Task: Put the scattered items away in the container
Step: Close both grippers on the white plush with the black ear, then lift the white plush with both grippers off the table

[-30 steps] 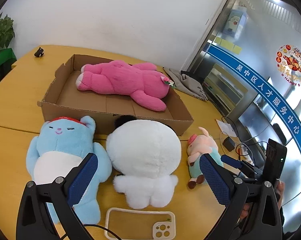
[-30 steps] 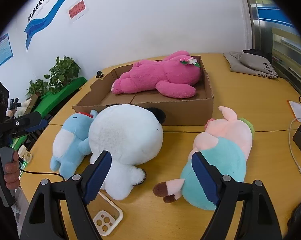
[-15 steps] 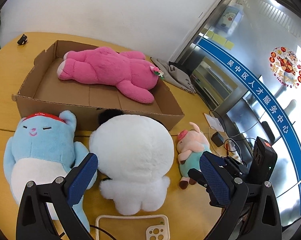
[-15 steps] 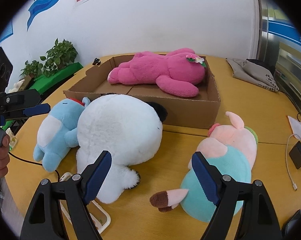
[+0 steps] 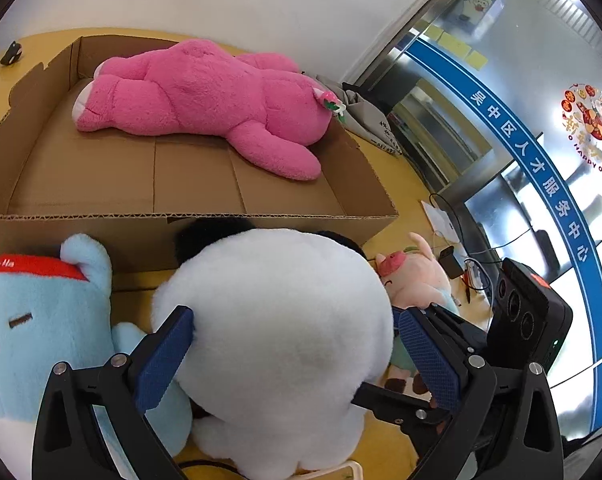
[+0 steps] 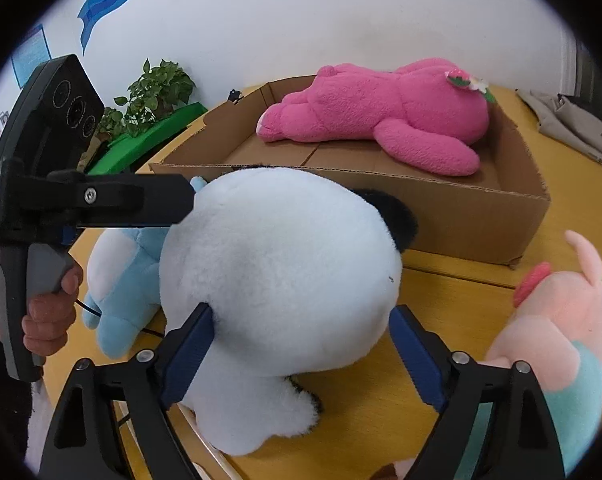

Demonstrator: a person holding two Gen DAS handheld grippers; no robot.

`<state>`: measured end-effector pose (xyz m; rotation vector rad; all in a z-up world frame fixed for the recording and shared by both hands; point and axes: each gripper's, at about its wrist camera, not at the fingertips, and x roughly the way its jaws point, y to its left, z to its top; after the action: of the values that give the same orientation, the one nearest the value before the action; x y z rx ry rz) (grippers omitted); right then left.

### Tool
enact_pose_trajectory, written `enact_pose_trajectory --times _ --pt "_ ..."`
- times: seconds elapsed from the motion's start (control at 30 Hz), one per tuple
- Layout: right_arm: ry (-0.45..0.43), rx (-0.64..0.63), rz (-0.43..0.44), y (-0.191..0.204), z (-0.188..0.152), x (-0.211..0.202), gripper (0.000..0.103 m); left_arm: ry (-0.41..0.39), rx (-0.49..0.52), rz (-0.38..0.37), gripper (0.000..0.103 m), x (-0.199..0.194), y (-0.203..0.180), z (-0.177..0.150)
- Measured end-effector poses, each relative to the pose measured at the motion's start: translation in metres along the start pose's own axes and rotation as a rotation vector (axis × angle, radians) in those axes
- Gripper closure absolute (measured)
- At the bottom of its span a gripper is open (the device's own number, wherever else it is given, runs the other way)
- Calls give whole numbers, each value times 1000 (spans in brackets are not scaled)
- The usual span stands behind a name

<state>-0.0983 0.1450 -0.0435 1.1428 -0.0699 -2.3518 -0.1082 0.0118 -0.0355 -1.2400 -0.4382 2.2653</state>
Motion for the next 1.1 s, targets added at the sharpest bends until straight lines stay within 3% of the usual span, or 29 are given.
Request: enact_pose_trajectory --times 0.03,0.23,0.4,0.5,0.57,0.63,0.83,0.93,0.97,1.1 --pt "0 12 0 -2 2 2 1 3 -4 10 0 3 5 2" --pt "14 84 126 -9 3 16 0 10 5 7 0 8 17 6" --pt "16 39 122 -2 4 23 1 32 18 16 0 22 14 4" --pt "24 69 140 -7 1 21 11 45 47 42 6 21 0 0" --pt "12 74 139 -7 -5 13 24 47 39 26 10 15 -4 -5" --pt "-2 87 136 -6 -11 1 26 50 20 8 14 5 -7 -12" --pt "-21 38 179 6 -22 -43 24 -10 -3 0 14 -32 -28 -36" --pt "6 14 170 5 -19 -45 16 11 -37 36 15 -23 -21 -42" --pt "28 18 157 2 -19 -41 15 29 -53 48 19 -17 -17 -45" --pt "40 47 107 0 -23 -37 15 16 -62 42 17 -17 -11 -47"
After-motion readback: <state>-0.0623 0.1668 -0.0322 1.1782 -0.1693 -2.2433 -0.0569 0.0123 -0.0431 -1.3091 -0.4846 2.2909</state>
